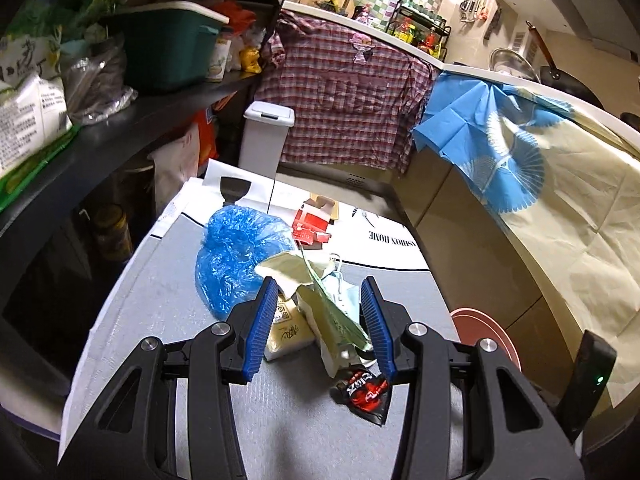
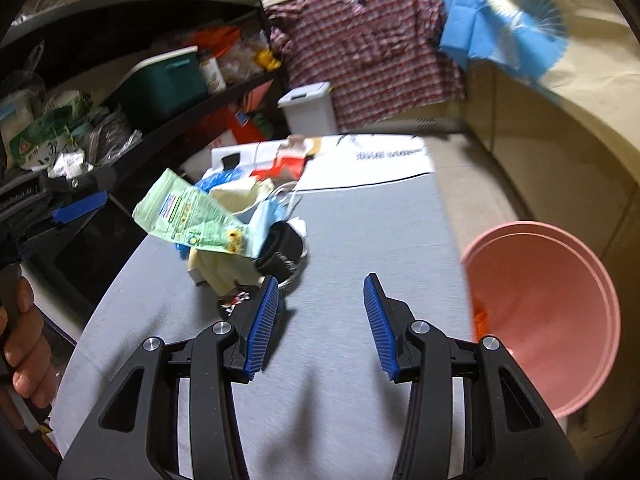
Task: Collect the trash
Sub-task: 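Move both tools back to the table toward the wrappers, then grasp the green snack wrapper with the left tool while the right tool grasps the red-black candy wrapper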
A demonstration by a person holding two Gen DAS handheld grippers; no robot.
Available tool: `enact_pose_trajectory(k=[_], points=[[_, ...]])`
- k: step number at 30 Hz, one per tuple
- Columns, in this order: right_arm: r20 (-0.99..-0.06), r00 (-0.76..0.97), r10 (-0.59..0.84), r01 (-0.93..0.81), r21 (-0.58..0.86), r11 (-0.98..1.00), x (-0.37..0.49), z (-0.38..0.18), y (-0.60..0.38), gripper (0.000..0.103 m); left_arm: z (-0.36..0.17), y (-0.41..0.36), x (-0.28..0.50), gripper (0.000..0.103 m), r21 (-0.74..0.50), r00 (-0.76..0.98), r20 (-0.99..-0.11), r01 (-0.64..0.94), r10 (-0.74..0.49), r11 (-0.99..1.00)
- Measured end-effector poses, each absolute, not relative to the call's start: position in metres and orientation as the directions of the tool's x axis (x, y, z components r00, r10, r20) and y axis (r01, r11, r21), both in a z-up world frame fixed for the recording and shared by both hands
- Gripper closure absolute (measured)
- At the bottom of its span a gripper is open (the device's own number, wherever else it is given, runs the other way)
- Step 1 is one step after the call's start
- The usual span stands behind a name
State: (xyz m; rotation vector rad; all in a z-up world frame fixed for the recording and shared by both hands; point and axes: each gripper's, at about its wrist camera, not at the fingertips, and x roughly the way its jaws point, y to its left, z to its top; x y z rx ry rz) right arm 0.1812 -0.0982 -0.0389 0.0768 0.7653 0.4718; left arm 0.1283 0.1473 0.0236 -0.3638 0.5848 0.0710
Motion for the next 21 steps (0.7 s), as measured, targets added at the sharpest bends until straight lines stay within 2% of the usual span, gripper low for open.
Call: enact_pose_trajectory(k=[7, 13, 21], points=[[-0.678, 0.578, 0.455, -0.427, 0.225, 0.876, 0.187, -0.057, -0.068, 0.054, 0.007, 0.143, 0.142, 0.059, -0.320, 0.815, -0.573, -0.128, -0.084, 0.939], [-0.709, 0.524, 0.473, -0.465, 0.227, 0.856, 0.192, -0.073, -0.056, 0.044, 0.001, 0.138, 0.153, 0.060, -0.314, 0.804, -0.582, -0.089, -0.118, 0.945], [-0.754, 0.458, 0.472, -0.514, 0.208, 0.832, 0.194, -0.091, -0.038, 0.044, -0.001, 0.130, 0.157, 0.085, -0.285, 0.783, -0.611, -0.076, -0.120, 0.955]])
